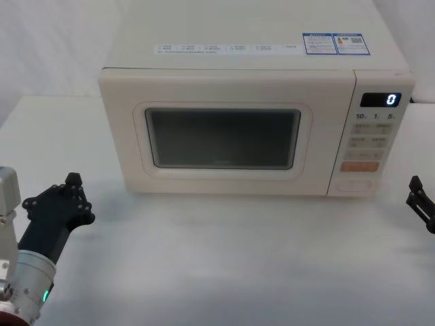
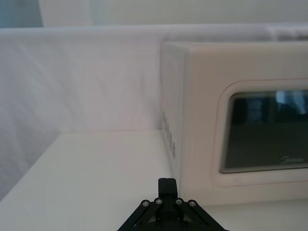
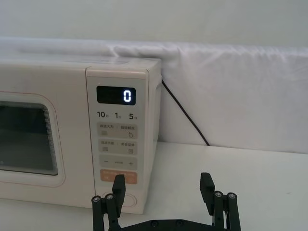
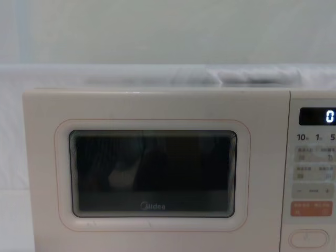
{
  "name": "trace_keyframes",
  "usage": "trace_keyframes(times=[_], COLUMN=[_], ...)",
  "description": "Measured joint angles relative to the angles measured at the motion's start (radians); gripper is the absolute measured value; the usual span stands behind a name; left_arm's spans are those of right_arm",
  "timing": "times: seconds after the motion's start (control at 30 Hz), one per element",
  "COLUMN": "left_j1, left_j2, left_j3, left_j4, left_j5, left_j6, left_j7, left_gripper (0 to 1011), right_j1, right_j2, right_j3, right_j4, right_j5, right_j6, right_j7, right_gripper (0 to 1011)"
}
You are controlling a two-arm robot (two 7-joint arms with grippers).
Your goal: Press the button to open the microwave door with one hand; close the microwave door with the other hand.
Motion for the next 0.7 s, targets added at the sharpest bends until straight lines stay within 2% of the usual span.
trace_keyframes(times=[0.13,0.27,0.53,0.6,0.7], left_j1=[0.002,0.002,0.002,0.001,0.001], left_j2=[-0.013,-0.012,-0.009,-0.008,-0.007], left_j3=[-0.005,-0.005,-0.004,-0.003,-0.003], left_j4=[0.008,0.008,0.006,0.006,0.005], left_j5=[0.021,0.02,0.016,0.016,0.014], left_j6=[0.0,0.0,-0.001,-0.001,-0.001], left_j7=[0.017,0.017,0.014,0.013,0.012], left_gripper=[0,38,305,326,447], right_j1=[0.0,0.0,0.0,0.0,0.0], right_j2=[0.0,0.0,0.0,0.0,0.0], right_j3=[0.0,0.0,0.0,0.0,0.0], right_j4=[0.0,0.0,0.0,0.0,0.0], right_j5=[0.0,0.0,0.0,0.0,0.0], right_j6=[0.0,0.0,0.0,0.0,0.0], right_j7=[0.0,0.0,0.0,0.0,0.0], right_gripper=[1002,1002,1002,1002,1002])
